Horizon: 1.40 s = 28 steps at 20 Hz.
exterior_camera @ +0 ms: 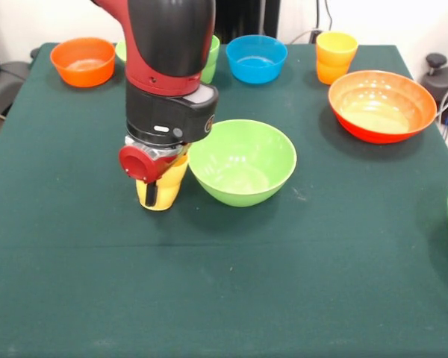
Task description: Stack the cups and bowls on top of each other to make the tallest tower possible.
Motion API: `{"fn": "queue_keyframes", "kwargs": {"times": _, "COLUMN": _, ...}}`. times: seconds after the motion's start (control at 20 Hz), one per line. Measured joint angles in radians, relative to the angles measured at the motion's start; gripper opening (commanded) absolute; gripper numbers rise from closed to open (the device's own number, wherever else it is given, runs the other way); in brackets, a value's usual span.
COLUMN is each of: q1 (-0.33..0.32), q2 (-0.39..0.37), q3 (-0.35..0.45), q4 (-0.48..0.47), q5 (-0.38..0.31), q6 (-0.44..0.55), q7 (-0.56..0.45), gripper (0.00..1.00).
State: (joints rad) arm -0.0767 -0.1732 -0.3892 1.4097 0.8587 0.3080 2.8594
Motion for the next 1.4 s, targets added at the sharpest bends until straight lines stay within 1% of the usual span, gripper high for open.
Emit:
{"fn": "queue_keyframes", "kwargs": {"times": 0.55, "q1": 0.022, "q2": 0.003, "q3": -0.002, "q4": 0.001, "q5": 0.022, "q6": 0.0, "q7": 0.0, "gripper": 0.0}}
{"fn": "queue_keyframes", "kwargs": {"times": 0.95, "q1": 0.001, "q2": 0.006, "q3": -0.003, "q4": -0.004, "q5": 0.018, "q6": 0.004, "q7": 0.0, "gripper": 0.0}}
{"fn": "queue_keyframes", "kwargs": {"times": 1.2, "q1": -0.065, "q2": 0.012, "q3": -0.003, "q4": -0.038, "q5": -0.035, "q6": 0.055, "q7": 0.0, "gripper": 0.0}}
{"fn": "queue_keyframes", "kwargs": {"times": 1.35, "q1": -0.112, "q2": 0.024, "q3": -0.003, "q4": -0.08, "q5": -0.074, "q6": 0.108, "q7": 0.0, "gripper": 0.0}}
{"fn": "queue_keyframes", "kwargs": {"times": 1.4, "q1": -0.147, "q2": 0.035, "q3": -0.002, "q4": -0.117, "q5": -0.1, "q6": 0.146, "q7": 0.0, "gripper": 0.0}}
